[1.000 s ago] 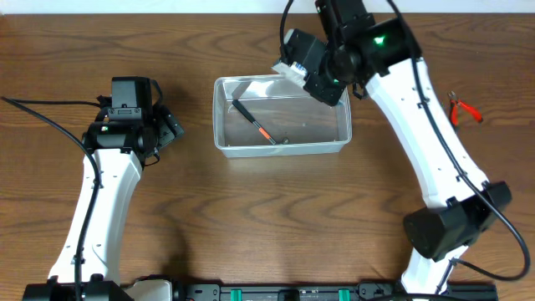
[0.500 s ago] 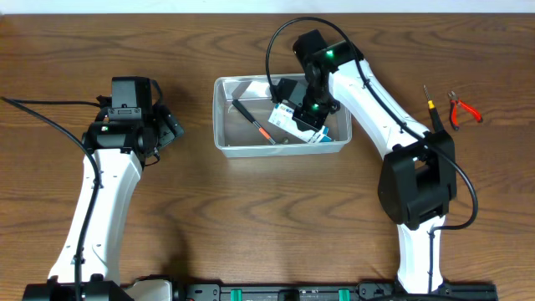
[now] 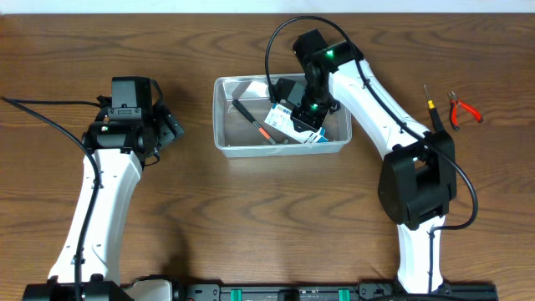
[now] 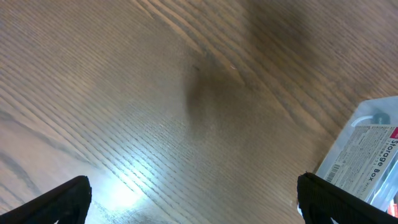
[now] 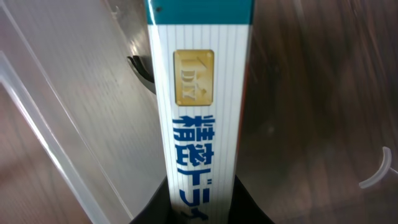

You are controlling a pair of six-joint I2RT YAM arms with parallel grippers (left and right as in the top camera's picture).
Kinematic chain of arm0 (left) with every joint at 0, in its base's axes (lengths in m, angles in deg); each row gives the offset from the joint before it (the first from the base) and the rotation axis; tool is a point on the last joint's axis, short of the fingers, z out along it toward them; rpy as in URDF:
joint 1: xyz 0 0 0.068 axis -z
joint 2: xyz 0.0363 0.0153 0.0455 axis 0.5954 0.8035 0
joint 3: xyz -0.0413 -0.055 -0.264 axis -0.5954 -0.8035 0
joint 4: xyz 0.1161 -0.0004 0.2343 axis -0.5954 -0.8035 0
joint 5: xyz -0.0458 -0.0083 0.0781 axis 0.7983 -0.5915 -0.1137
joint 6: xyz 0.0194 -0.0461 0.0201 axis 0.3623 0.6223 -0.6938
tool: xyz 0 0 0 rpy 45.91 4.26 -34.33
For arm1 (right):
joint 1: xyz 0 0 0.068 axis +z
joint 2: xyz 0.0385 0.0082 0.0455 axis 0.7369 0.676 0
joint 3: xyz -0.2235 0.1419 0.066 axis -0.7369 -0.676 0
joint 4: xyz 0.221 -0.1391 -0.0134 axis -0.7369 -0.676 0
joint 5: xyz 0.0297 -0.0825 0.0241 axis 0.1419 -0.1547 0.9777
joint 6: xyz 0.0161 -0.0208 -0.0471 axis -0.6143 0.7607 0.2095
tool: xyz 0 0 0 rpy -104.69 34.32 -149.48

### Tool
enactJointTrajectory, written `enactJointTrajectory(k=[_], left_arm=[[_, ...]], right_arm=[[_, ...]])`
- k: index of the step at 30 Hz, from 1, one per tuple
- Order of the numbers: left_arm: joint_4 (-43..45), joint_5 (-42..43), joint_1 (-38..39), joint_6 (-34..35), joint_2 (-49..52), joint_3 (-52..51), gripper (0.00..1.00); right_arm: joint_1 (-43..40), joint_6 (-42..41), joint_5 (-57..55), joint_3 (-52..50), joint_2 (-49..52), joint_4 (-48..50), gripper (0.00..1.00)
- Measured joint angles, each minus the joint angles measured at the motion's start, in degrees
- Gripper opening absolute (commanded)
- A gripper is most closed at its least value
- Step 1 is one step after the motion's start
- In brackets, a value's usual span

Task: Pack container
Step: 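Lower the package into the box and open the right gripper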

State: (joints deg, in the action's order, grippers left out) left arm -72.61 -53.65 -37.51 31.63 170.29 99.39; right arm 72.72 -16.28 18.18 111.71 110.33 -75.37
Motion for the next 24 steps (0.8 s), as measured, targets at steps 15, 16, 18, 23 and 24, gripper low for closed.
enactJointTrajectory(k=[15, 16, 18, 23, 24], left_arm=[[0.0, 0.0, 0.0, 0.0, 0.0, 0.0, 0.98], [0.0, 0.0, 0.0, 0.0, 0.0, 0.0, 0.98], [0.0, 0.0, 0.0, 0.0, 0.0, 0.0, 0.98], [0.0, 0.0, 0.0, 0.0, 0.0, 0.0, 0.98], [0.0, 0.0, 0.0, 0.0, 0.0, 0.0, 0.98]], right_arm=[[0.0, 0.3, 1.1, -2.9, 0.0, 1.5, 0.49], [0.0, 0.4, 1.1, -3.9, 0.0, 2.0, 0.51], [0.0, 0.2, 1.2, -5.5, 0.0, 3.0, 0.56], [0.0, -0.2, 1.2, -6.4, 0.0, 5.0, 0.59], [0.0, -0.6, 1.1, -6.4, 0.0, 5.5, 0.59]])
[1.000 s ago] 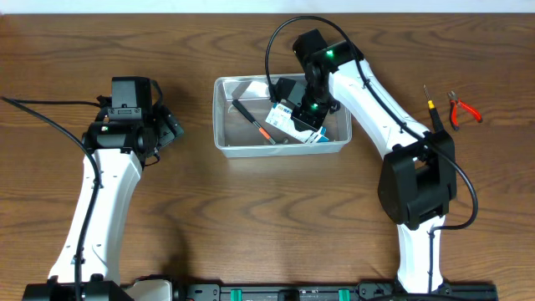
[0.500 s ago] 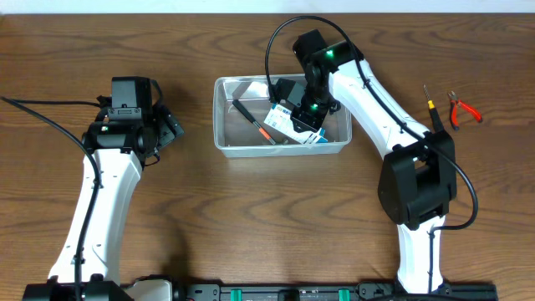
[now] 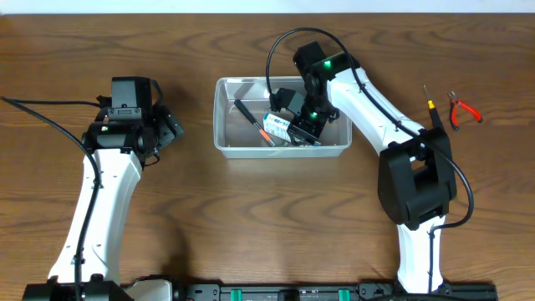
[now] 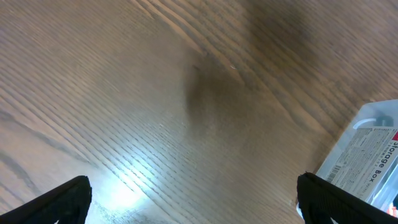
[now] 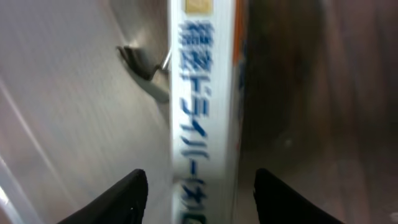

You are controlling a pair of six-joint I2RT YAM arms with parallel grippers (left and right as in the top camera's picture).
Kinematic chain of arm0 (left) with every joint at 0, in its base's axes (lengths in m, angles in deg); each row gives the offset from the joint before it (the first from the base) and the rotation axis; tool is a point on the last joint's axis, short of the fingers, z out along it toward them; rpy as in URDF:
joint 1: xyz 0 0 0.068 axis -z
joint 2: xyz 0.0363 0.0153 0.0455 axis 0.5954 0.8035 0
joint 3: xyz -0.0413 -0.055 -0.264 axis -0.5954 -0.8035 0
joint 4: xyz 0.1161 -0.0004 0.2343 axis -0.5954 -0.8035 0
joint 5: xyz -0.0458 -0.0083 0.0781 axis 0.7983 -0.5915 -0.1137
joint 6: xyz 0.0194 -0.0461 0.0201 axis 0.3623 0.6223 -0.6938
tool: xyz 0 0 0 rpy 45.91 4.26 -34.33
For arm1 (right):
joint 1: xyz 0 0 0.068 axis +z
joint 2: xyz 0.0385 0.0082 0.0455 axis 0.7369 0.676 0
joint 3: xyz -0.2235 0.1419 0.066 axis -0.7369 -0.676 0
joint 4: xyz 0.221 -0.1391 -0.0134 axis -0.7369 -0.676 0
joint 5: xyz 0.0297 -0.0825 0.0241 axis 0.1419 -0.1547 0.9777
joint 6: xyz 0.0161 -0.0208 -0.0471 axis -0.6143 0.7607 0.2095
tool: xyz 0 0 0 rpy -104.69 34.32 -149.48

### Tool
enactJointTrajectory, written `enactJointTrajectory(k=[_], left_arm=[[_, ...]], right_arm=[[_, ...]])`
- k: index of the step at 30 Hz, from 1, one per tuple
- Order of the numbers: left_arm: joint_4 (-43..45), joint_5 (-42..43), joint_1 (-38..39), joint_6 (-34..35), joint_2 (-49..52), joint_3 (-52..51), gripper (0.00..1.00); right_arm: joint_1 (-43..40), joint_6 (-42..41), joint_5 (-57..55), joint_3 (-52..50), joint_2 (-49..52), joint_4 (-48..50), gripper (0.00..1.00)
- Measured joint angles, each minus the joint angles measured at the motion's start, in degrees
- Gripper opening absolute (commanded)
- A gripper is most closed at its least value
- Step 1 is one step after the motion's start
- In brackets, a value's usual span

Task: Pack container
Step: 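Lower the package into the box and open the right gripper, then move the right gripper to the chrome wrench and grasp its end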

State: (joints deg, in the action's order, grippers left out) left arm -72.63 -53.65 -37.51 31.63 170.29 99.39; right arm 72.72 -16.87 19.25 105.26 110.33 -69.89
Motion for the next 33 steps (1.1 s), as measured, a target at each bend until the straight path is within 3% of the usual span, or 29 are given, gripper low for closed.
enactJointTrajectory(k=[11, 18, 26, 33], left_arm=[[0.0, 0.0, 0.0, 0.0, 0.0, 0.0, 0.98], [0.0, 0.0, 0.0, 0.0, 0.0, 0.0, 0.98], [0.0, 0.0, 0.0, 0.0, 0.0, 0.0, 0.98], [0.0, 0.0, 0.0, 0.0, 0.0, 0.0, 0.98]], right_arm=[[-0.2, -6.9, -7.6, 0.8, 0.0, 3.6, 0.64], [-1.4, -12.3, -13.8, 6.9, 0.0, 3.7, 0.66], [-1.8, -16.9, -17.8, 15.7, -0.3, -1.8, 0.72], [-4.0, -26.4, -24.5, 18.3, -4.9, -10.3, 0.77]])
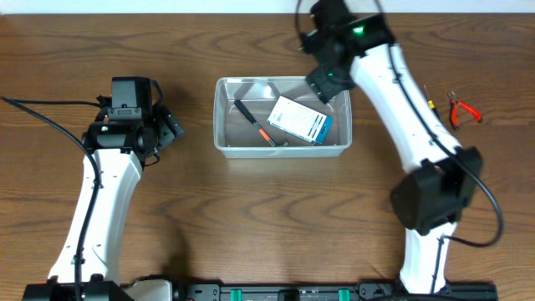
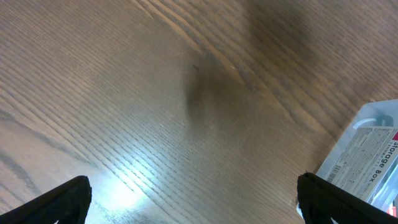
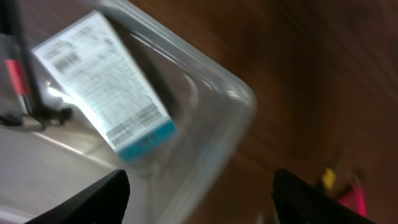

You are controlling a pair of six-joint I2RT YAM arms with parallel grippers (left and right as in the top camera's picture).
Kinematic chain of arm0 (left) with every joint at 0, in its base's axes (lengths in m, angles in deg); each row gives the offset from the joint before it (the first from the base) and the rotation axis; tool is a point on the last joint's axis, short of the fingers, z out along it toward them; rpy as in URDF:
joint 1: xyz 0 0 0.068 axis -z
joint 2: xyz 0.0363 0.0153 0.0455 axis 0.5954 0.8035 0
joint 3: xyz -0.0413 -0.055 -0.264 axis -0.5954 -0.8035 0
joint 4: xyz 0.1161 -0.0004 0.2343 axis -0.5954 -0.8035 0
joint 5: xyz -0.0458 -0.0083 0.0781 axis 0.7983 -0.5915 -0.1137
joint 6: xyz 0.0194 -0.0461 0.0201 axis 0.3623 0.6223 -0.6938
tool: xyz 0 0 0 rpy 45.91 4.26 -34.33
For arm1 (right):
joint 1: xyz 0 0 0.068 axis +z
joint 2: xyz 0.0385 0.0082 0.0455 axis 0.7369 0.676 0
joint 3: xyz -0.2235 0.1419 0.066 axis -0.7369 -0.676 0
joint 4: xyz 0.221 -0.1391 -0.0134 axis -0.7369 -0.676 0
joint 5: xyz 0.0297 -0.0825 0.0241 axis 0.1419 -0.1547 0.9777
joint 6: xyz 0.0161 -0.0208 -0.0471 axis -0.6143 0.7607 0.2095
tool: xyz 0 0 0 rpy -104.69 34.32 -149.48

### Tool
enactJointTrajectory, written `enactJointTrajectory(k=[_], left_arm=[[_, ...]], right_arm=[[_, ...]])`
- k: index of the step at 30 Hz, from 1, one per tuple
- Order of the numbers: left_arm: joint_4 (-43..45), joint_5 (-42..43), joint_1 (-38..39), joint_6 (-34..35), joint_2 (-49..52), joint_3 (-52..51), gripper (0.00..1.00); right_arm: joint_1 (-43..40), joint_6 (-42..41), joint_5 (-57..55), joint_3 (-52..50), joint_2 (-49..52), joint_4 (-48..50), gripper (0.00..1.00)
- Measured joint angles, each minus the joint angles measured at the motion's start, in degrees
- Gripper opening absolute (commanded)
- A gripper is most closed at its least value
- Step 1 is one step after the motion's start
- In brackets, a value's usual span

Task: Pack container
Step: 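Move the right gripper to the chrome wrench and grasp its end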

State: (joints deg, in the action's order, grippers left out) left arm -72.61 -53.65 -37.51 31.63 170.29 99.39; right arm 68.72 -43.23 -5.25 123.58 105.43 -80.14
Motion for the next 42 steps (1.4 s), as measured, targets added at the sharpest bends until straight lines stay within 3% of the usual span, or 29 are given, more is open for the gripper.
enactJointTrajectory(k=[12, 24, 28, 35, 37, 42], left_arm=[[0.0, 0.0, 0.0, 0.0, 0.0, 0.0, 0.98], [0.0, 0.0, 0.0, 0.0, 0.0, 0.0, 0.98], [0.0, 0.0, 0.0, 0.0, 0.0, 0.0, 0.98], [0.0, 0.0, 0.0, 0.0, 0.0, 0.0, 0.98], [0.0, 0.0, 0.0, 0.0, 0.0, 0.0, 0.98], [0.0, 0.0, 0.0, 0.0, 0.0, 0.0, 0.98]], right_arm=[[-13.2, -6.8, -1.0, 0.9, -9.1, -12.5, 0.72], [-17.9, -9.3, 0.5, -1.2, -10.9, -18.1, 0.72], [-18.8, -11.3, 0.4, -10.2, -17.5, -14.4, 0.74], [-22.2, -12.4, 0.0, -33.5, -32.2, -1.9, 0.87], [-24.1, -11.5, -0.1, -37.9, -33.2, -0.2, 0.92], [-28.6, -7.8, 0.8, -45.8, -31.2, 6.8, 0.9]])
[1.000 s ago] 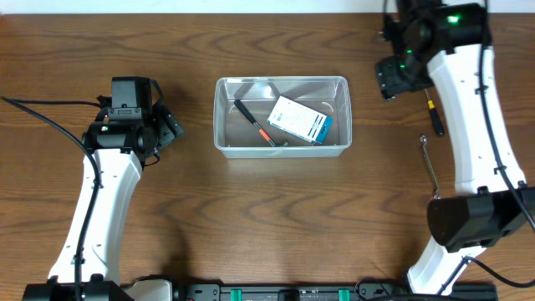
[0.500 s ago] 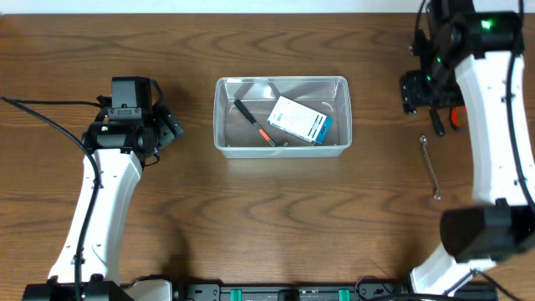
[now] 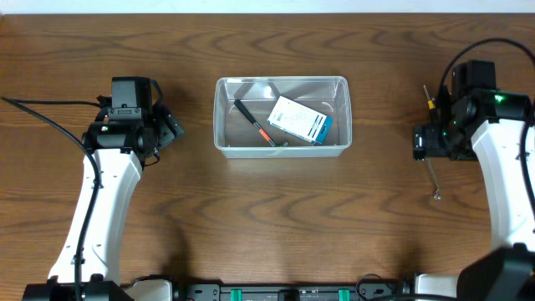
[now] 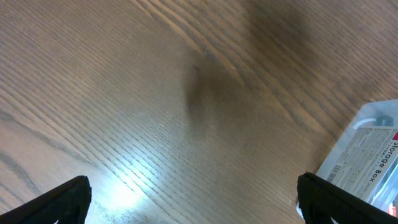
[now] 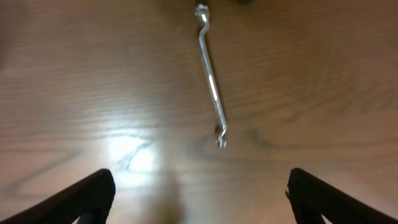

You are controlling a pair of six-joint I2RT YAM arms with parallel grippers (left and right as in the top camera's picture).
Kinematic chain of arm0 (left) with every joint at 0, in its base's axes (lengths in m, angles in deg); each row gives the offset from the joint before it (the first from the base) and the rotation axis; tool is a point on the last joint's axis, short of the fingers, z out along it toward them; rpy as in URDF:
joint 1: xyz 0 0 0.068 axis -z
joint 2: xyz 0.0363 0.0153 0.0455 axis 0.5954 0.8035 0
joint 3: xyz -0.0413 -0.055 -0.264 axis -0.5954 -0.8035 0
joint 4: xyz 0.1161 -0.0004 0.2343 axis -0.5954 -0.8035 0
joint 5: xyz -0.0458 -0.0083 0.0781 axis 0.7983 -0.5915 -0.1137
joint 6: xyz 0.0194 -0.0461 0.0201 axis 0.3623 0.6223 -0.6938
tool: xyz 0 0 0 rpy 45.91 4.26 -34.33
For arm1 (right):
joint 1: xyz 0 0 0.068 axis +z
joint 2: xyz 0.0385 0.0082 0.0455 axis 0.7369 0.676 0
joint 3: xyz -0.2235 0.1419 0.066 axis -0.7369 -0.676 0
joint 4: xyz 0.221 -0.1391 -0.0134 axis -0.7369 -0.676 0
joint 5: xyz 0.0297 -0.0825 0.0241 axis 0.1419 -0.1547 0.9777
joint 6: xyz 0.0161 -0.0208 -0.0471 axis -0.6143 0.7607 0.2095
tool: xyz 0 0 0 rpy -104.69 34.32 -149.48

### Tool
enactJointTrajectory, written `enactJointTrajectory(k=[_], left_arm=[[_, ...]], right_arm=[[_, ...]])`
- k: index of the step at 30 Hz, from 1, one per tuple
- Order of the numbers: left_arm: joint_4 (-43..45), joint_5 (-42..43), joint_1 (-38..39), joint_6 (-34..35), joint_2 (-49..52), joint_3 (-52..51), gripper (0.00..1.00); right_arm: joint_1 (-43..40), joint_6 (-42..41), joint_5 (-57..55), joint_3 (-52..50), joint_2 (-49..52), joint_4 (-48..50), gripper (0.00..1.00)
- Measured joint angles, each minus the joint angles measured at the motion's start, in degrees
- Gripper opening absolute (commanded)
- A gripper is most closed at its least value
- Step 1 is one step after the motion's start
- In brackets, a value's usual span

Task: Pack container
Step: 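Move the right gripper to the chrome wrench and grasp its end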

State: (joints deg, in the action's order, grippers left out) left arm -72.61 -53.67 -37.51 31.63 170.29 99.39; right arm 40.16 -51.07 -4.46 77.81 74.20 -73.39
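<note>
A clear plastic container [image 3: 280,144] stands mid-table. In it lie a white and teal box [image 3: 299,119] and a black tool with a red band [image 3: 253,123]. My right gripper [image 3: 425,142] [image 5: 199,199] is open and empty over the table at the right. A thin metal wrench [image 3: 432,178] [image 5: 211,74] lies on the wood just ahead of it. My left gripper [image 3: 170,127] [image 4: 196,199] is open and empty, left of the container. One corner of the container with a label [image 4: 373,155] shows in the left wrist view.
A yellow-handled screwdriver [image 3: 428,98] lies beyond the right gripper near the table's far right. The right arm covers the spot to its right. Bare wooden tabletop [image 3: 276,217] surrounds the container.
My right gripper was over the container's far right corner and is now over the table at the right, above the wrench, still open. The box and left arm have not moved.
My right gripper was shut on the box, held on edge in the container. Then its fingers stood spread beside the box, low in the container. Then the box lay flat inside with the gripper empty above the rim. Now the gripper is over the wrench.
</note>
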Motion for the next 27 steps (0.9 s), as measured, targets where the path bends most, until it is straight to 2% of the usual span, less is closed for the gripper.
enactJointTrajectory(k=[9, 15, 27], left_arm=[[0.0, 0.0, 0.0, 0.0, 0.0, 0.0, 0.98], [0.0, 0.0, 0.0, 0.0, 0.0, 0.0, 0.98], [0.0, 0.0, 0.0, 0.0, 0.0, 0.0, 0.98]], right_arm=[[-2.2, 5.6, 0.7, -1.4, 6.4, 8.9, 0.82], [-2.2, 7.5, 0.7, -1.4, 12.2, 11.3, 0.79], [-2.2, 11.6, 0.7, -1.4, 19.5, 15.2, 0.79]])
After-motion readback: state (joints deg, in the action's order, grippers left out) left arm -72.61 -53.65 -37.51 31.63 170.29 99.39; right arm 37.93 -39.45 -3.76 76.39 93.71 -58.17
